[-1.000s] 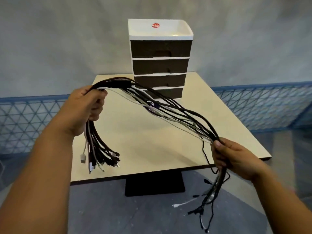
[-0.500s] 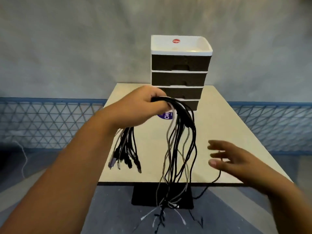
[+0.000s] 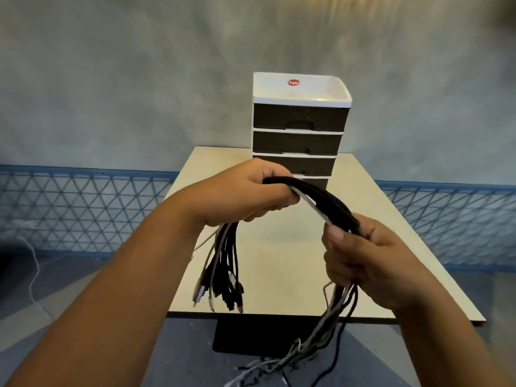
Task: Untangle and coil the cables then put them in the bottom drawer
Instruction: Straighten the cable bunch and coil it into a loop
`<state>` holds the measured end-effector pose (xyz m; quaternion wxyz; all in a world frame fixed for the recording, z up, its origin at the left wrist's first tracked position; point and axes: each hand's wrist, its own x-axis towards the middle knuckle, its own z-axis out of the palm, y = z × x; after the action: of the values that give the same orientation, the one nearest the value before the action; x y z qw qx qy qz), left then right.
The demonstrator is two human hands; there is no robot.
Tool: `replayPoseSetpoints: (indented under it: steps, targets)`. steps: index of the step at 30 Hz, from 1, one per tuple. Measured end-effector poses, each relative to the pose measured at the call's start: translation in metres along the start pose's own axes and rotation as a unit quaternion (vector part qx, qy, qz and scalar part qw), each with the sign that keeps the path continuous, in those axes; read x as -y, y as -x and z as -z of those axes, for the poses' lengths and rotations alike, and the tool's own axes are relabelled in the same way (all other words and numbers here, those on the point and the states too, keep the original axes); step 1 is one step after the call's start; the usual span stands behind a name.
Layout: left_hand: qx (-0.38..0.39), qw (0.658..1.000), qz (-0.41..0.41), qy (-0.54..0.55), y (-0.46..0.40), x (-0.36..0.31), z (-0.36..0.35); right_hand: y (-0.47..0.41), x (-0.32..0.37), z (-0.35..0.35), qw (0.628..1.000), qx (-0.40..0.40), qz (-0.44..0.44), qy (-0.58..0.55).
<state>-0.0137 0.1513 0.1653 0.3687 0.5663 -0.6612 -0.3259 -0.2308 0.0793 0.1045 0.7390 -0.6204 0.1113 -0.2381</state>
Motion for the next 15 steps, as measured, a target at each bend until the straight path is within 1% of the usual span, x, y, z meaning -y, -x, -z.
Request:
replayPoseSetpoints:
  steps: [3,5,7,9,13,15]
  targets:
    - [0.007,0.995,-0.005,0.097,0.003,0.013,0.002,-0.002,0.026,-0.006,1.0,0.016,0.021,0.003]
    - [0.021,0.984,-0.033,0.173,0.004,0.019,-0.001,-0.004,0.042,-0.012,0.999,0.017,0.035,0.016]
    - [0.053,0.968,-0.054,0.239,0.005,0.03,-0.008,-0.006,0.057,-0.02,0.998,0.017,0.047,0.035]
    - [0.092,0.955,-0.057,0.275,0.007,0.045,-0.018,-0.006,0.071,-0.029,0.997,-0.004,0.058,0.055]
    - [0.114,0.932,-0.04,0.341,0.019,0.073,-0.04,-0.006,0.091,-0.032,0.991,-0.064,0.074,0.088]
    - [0.149,0.918,-0.038,0.367,0.025,0.082,-0.045,-0.005,0.096,-0.026,0.989,-0.078,0.08,0.093]
